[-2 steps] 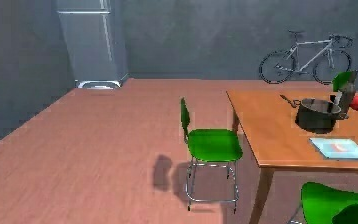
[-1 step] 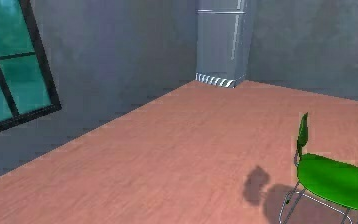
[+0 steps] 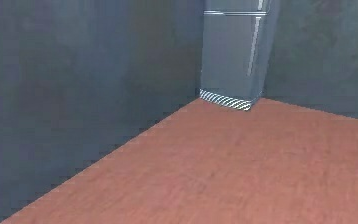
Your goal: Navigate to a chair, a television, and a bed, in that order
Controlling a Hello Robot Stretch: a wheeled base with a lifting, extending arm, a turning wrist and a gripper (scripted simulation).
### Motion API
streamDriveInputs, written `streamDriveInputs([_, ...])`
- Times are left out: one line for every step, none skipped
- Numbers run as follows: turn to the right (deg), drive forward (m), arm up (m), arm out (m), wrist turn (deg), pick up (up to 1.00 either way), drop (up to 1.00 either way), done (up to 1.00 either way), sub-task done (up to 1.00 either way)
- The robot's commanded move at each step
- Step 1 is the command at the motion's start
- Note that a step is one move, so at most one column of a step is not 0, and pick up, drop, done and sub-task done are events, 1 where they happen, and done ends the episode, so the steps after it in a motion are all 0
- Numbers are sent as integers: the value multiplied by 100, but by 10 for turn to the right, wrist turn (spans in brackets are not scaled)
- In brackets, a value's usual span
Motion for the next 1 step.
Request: streamDriveInputs([-60,0,0,0,0,0,0,0,0])
